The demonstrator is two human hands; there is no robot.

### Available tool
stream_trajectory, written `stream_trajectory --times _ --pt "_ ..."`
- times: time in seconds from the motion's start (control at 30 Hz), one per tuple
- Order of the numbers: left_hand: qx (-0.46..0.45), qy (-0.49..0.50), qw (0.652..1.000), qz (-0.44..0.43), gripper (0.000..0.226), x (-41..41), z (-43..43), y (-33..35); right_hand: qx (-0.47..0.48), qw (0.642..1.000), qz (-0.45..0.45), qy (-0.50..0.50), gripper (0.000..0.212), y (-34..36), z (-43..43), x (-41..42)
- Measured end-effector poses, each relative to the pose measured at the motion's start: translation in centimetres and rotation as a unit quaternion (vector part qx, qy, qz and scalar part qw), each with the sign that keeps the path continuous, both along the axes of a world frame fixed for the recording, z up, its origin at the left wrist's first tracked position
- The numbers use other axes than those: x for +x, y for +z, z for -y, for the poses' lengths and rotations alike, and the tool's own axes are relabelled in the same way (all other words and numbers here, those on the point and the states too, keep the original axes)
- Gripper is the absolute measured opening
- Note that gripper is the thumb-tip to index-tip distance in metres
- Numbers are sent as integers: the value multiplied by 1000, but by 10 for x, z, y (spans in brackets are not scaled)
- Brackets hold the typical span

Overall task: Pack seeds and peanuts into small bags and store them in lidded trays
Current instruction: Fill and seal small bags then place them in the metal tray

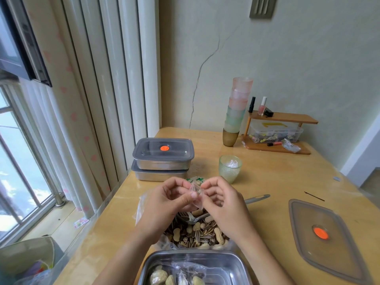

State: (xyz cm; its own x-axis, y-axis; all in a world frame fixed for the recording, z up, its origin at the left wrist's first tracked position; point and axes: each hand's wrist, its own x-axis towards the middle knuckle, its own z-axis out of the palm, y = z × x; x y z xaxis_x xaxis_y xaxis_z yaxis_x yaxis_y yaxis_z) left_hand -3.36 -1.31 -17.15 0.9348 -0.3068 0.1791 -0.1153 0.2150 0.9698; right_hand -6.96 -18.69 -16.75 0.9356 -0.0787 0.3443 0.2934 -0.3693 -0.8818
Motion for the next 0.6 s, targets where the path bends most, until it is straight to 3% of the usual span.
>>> stream_trajectory --times 0.1,0.2,0.33,0.47,0.6 --pt "92 68 990 78 18 -1 2 -2 -43 998 9 -47 22 -3 0 1" --pt "193 134 958 165 18 -2 3 -3 -96 994 26 -45 21 -3 -3 -2" --pt "155 123 971 135 18 -5 2 1 -100 993 43 35 13 2 -9 -8" --pt "98 70 990 70 26 -6 2 4 -80 994 41 56 21 8 -5 -8" --pt "119 78 984 105 24 -6 1 2 -103 993 47 28 20 3 -7 -6"
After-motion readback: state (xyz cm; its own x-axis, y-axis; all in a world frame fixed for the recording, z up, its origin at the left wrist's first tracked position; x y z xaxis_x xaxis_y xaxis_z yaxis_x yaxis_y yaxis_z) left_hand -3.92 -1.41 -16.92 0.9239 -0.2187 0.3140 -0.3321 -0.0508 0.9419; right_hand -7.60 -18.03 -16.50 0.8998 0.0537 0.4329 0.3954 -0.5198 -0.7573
